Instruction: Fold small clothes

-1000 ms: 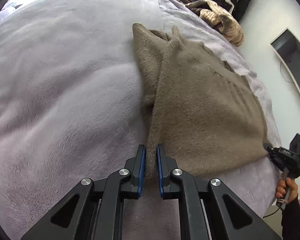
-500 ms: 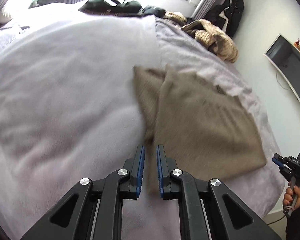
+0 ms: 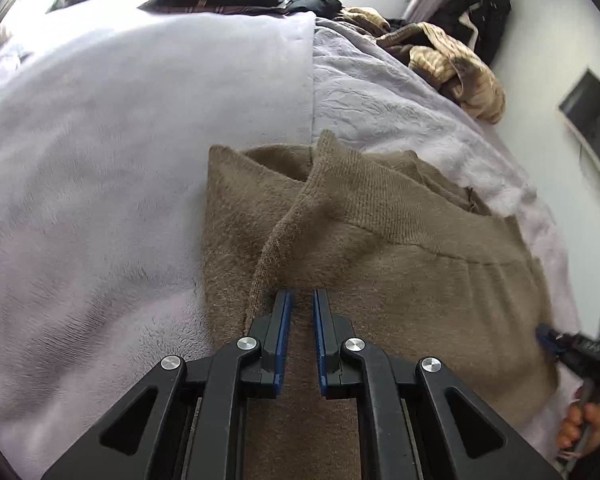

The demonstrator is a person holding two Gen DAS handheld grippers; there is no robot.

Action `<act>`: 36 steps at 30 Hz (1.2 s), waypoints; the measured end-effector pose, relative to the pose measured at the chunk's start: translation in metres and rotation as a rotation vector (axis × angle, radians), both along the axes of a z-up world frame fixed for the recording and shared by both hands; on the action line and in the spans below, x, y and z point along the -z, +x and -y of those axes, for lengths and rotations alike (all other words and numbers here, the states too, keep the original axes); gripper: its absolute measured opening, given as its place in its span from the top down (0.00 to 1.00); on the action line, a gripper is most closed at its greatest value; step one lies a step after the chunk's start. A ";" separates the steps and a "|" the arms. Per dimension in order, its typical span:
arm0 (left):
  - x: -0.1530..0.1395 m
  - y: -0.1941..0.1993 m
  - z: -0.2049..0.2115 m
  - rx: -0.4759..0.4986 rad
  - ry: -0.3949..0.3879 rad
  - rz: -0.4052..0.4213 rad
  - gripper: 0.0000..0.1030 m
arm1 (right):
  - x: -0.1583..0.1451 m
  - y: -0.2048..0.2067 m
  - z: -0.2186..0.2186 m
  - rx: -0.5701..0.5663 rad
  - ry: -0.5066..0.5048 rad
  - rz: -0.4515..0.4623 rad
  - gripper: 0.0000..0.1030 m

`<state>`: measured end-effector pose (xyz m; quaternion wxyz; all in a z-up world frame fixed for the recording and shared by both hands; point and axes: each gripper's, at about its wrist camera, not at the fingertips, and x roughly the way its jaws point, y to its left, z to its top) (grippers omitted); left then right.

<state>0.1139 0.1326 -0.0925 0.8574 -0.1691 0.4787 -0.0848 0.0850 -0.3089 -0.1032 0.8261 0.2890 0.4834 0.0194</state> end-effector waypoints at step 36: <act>-0.034 -0.092 0.002 0.032 0.078 0.014 0.87 | -0.032 -0.086 -0.082 -0.149 0.060 0.015 0.52</act>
